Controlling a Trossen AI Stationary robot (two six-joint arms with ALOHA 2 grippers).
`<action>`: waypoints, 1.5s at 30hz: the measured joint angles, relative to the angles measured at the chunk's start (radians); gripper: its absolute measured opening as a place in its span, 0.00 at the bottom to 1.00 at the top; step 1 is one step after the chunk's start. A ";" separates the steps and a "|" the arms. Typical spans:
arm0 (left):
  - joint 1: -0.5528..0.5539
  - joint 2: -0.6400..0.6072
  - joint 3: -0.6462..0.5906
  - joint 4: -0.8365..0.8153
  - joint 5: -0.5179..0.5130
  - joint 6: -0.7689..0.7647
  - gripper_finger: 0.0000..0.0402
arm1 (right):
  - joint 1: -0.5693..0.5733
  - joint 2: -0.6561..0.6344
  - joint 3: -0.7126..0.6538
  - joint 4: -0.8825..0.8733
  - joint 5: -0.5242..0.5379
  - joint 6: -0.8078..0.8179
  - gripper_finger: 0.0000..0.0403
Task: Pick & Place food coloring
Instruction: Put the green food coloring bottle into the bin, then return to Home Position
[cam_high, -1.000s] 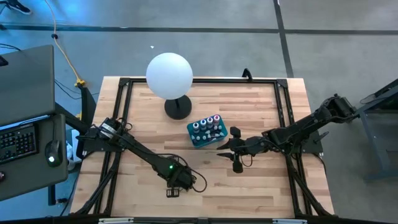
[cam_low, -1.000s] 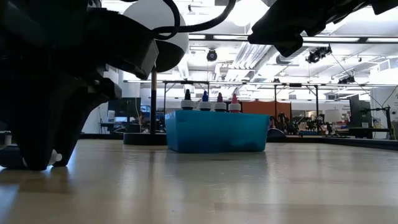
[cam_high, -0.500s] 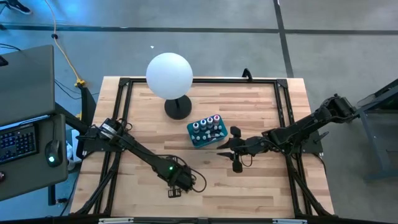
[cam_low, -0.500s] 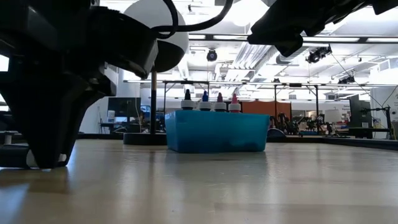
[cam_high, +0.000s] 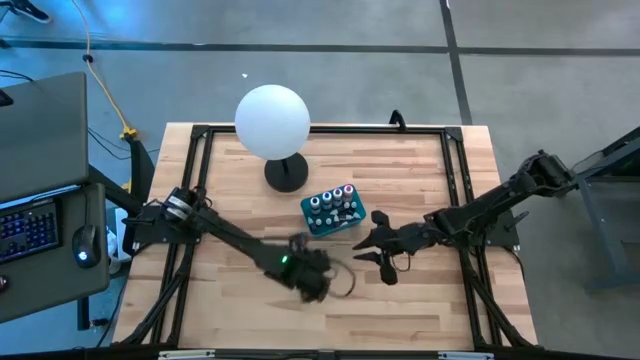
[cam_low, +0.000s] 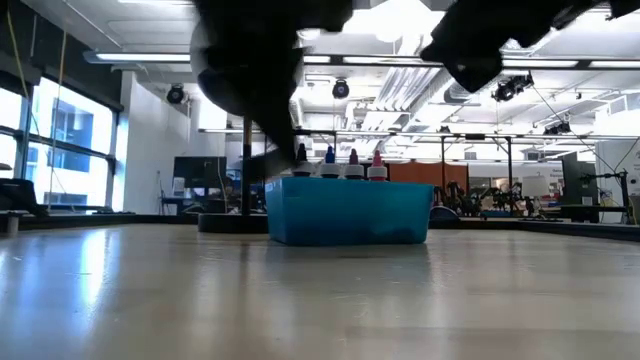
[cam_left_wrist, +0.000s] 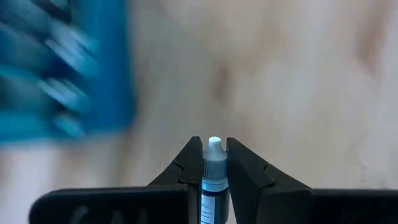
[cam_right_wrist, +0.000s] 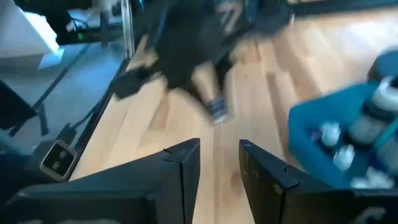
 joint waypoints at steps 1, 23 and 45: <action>0.021 -0.001 0.021 0.002 -0.040 0.024 0.09 | 0.010 0.000 0.000 -0.027 0.005 0.028 0.26; 0.395 0.099 0.098 0.100 0.168 0.244 0.22 | 0.243 0.075 0.000 -0.499 0.003 0.522 0.26; 0.243 0.005 0.717 -0.637 0.131 0.289 0.31 | 0.166 -0.007 0.161 -0.519 -0.046 0.374 0.26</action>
